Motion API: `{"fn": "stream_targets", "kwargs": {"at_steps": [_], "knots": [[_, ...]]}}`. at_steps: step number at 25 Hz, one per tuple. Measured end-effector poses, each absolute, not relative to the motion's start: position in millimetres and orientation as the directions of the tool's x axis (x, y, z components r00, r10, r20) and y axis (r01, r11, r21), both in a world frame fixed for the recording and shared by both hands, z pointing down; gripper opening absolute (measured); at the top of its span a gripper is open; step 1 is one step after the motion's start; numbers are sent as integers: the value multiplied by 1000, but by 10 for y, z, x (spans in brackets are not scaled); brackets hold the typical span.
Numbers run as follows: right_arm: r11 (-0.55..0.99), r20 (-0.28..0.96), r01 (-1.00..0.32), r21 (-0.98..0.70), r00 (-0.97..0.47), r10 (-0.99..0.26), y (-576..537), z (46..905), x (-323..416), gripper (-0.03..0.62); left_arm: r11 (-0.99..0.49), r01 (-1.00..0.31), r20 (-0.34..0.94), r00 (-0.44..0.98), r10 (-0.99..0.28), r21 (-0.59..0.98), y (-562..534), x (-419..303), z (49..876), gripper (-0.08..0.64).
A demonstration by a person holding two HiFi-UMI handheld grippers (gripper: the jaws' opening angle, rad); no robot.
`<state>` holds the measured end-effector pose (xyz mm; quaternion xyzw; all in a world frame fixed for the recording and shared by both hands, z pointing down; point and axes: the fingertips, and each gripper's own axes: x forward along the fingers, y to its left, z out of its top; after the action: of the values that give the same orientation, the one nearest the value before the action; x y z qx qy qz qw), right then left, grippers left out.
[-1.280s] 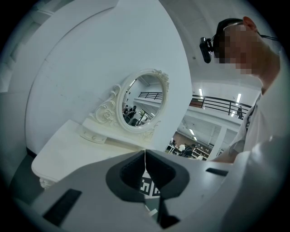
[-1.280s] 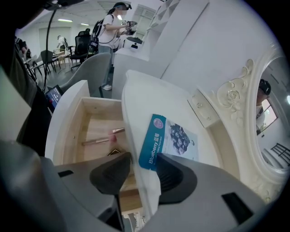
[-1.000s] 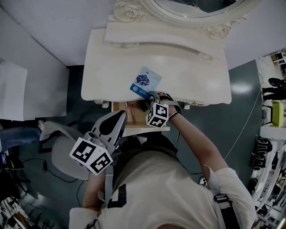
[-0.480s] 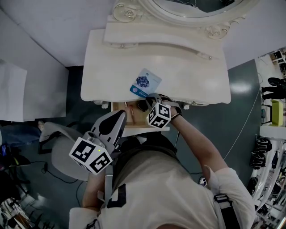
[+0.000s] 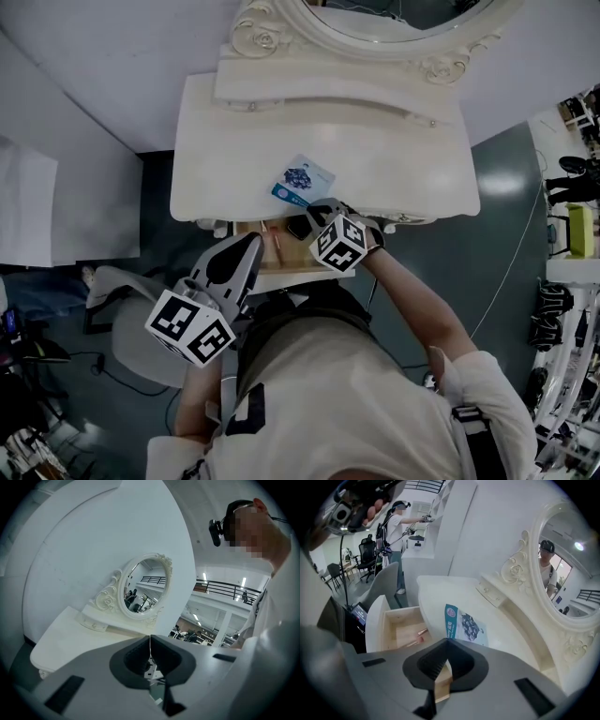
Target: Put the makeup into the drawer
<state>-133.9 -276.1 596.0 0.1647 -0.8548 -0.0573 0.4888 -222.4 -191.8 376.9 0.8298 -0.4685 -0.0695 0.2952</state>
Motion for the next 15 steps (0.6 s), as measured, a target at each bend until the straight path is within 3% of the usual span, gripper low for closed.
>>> {"fn": "stream_targets", "kwargs": {"at_steps": [6, 15], "knots": [[904, 771, -379, 198, -510, -383, -2759, 5638, -1287, 26, -403, -739, 156, 559, -815, 540, -1870, -2242, 3713, 58], [873, 713, -475, 106, -576, -400, -2529, 5261, -1215, 26, -423, -726, 170, 587, -791, 542, -1751, -2191, 3740, 58]]}}
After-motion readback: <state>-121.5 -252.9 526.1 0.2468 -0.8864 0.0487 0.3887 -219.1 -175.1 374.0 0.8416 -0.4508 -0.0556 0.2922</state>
